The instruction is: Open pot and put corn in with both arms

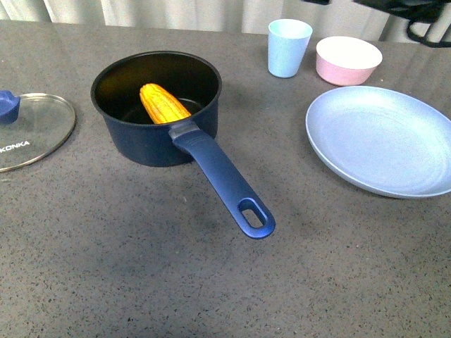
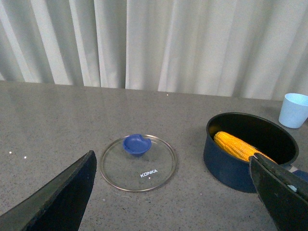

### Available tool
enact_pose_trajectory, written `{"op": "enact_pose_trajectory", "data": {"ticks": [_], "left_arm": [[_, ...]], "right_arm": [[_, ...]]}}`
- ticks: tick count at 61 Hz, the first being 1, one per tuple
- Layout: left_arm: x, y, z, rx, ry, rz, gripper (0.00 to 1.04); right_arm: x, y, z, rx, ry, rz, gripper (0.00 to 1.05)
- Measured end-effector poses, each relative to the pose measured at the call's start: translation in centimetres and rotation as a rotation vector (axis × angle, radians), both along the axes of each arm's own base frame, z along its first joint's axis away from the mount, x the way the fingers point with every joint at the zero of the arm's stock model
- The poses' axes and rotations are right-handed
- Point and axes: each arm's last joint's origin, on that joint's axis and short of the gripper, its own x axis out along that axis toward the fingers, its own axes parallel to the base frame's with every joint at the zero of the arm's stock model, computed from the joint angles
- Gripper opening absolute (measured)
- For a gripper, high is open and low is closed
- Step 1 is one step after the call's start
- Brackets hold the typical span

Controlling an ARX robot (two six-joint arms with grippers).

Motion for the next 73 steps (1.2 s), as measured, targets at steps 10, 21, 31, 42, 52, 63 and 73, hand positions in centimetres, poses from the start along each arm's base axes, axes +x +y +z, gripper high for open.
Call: {"op": "enact_pose_trajectory", "data": {"ticks": [10, 21, 31, 42, 52, 63, 73], "left_arm": [[0.0, 0.0, 0.0, 0.000, 0.000, 0.000, 0.96], [0.0, 0.0, 0.0, 0.000, 0.000, 0.000, 0.96], [0.0, 0.0, 0.0, 0.000, 0.000, 0.000, 0.96], [0.0, 0.0, 0.0, 0.000, 0.000, 0.000, 0.96], [0.0, 0.0, 0.0, 0.000, 0.000, 0.001, 0.96], [0.0, 0.0, 0.0, 0.000, 0.000, 0.000, 0.96], [0.0, 0.0, 0.0, 0.000, 0.000, 0.000, 0.96]], "right_arm": [[-5.8, -5.0, 1.4, 0.018, -0.066, -0.091, 0.96], [-11.2, -8.9, 1.9, -0.058, -0.320, -0.382, 0.77], [-13.8, -9.9, -0.2, -0.107, -0.339, -0.403, 0.49], [-15.8, -10.6, -1.7, -0.123, -0.337, -0.402, 0.18], [-17.3, -11.7, -2.6, -0.127, -0.338, -0.394, 0.02], [-18.7, -11.9, -3.4, -0.129, -0.337, -0.402, 0.02], [-19.7, -11.9, -3.9, -0.129, -0.337, -0.402, 0.02]]}}
